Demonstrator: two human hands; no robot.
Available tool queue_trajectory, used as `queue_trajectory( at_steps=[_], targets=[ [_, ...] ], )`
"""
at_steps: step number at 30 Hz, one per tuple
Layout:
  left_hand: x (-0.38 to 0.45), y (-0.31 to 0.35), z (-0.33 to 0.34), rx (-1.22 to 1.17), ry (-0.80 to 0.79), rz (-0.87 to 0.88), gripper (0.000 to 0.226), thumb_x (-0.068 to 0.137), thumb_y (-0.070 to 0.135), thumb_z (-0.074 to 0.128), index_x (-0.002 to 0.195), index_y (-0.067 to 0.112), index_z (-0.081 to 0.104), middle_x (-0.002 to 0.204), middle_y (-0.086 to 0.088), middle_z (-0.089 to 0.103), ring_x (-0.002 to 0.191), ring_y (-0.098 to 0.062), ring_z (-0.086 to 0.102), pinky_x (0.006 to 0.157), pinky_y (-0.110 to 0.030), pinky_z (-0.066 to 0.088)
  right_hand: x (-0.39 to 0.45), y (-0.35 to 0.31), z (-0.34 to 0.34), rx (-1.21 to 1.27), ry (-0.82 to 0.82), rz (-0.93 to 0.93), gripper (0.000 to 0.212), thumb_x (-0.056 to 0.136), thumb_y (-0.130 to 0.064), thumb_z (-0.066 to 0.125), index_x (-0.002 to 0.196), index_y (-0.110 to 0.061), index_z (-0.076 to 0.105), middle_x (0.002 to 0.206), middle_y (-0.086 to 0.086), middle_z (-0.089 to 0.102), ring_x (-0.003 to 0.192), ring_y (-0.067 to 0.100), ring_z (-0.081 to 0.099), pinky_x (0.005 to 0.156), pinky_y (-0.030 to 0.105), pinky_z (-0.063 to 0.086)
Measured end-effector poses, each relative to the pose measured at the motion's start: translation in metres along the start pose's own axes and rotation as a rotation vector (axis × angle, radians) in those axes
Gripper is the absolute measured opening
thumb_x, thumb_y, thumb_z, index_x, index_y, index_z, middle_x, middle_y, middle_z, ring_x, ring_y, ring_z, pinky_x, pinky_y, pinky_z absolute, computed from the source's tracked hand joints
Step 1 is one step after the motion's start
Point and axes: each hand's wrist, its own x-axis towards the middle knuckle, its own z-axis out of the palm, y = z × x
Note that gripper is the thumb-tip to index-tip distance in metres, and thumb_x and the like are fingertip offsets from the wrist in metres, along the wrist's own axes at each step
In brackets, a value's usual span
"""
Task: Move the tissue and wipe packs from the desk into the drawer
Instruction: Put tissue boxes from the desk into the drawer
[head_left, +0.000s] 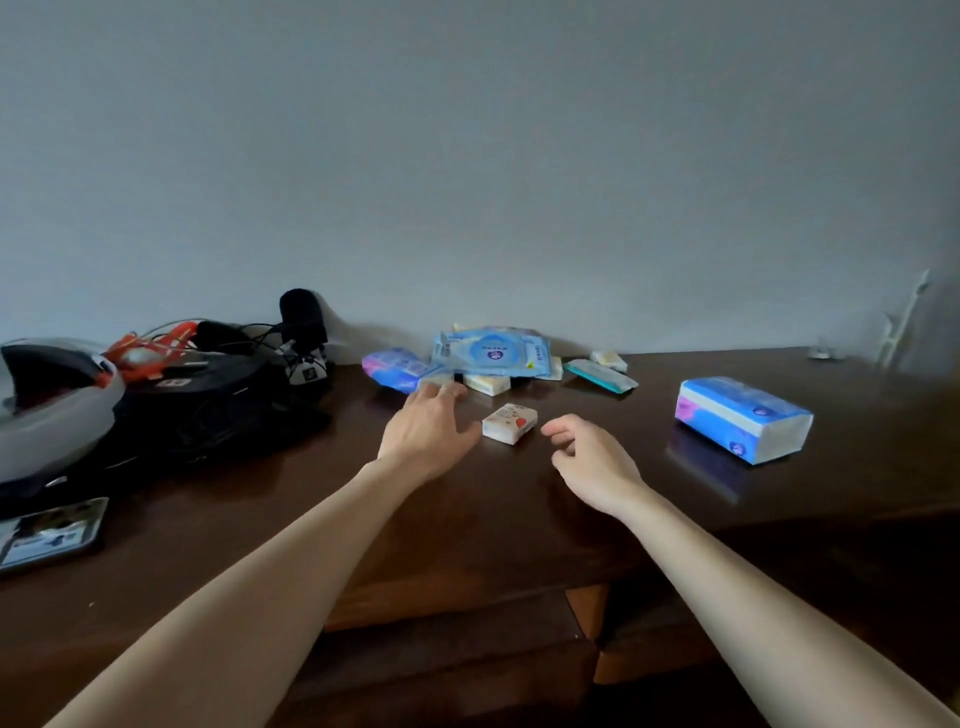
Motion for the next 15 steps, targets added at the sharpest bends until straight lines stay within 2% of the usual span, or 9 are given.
queue_trajectory(
  at_steps=[3,6,8,10,12,15],
  targets=[
    [0.035,0.025,0.031,-0.036,-0.121,0.031,0.067,0.087,0.06,0.059,0.145,0.029,0.049,0.142,-0.004,0.048,0.132,-0.026,0.043,0.106,-0.043,0.042,0.023,0.017,-0.012,-0.121,0.091,0.024,0.04,0.096,-0.02,0.059,0.132,-0.037,0.057,0.134,-0.007,0.061,0.127,0.017,0.051,0.097,0.039,0.05],
    [0.054,0.046,0.07,0.014,-0.222,-0.008,0.062,0.091,0.057,0.052,0.146,0.028,0.048,0.148,-0.007,0.043,0.136,-0.03,0.037,0.11,-0.046,0.037,0.045,0.049,-0.045,-0.317,0.379,0.109,0.048,0.091,-0.034,0.065,0.138,-0.032,0.056,0.14,0.003,0.058,0.132,0.028,0.047,0.104,0.044,0.042],
    [0.061,0.055,0.092,0.044,-0.206,-0.062,0.053,0.097,0.05,0.047,0.144,0.025,0.048,0.146,-0.012,0.046,0.134,-0.033,0.039,0.111,-0.047,0.035,0.057,0.079,-0.071,-0.366,0.493,0.263,0.056,0.09,-0.039,0.067,0.142,-0.027,0.051,0.146,0.008,0.052,0.139,0.031,0.04,0.111,0.046,0.034],
    [0.068,0.062,0.107,0.055,-0.141,-0.076,0.044,0.101,0.042,0.041,0.136,0.019,0.051,0.138,-0.016,0.052,0.129,-0.035,0.043,0.109,-0.047,0.037,0.059,0.112,-0.087,-0.418,0.517,0.449,0.068,0.088,-0.047,0.069,0.145,-0.019,0.045,0.152,0.012,0.044,0.145,0.032,0.031,0.116,0.047,0.028],
    [0.074,0.066,0.115,0.069,-0.109,-0.058,0.041,0.102,0.04,0.037,0.132,0.015,0.053,0.133,-0.018,0.055,0.125,-0.036,0.046,0.106,-0.048,0.04,0.056,0.137,-0.09,-0.541,0.511,0.526,0.078,0.084,-0.055,0.069,0.144,-0.013,0.043,0.149,0.015,0.046,0.142,0.034,0.033,0.11,0.05,0.034],
    [0.078,0.064,0.12,0.06,-0.087,-0.04,0.041,0.102,0.039,0.036,0.131,0.015,0.053,0.131,-0.018,0.056,0.124,-0.035,0.048,0.105,-0.048,0.041,0.055,0.153,-0.089,-0.67,0.493,0.497,0.083,0.078,-0.063,0.069,0.14,-0.015,0.045,0.137,0.016,0.051,0.128,0.036,0.043,0.094,0.049,0.045]
  ],
)
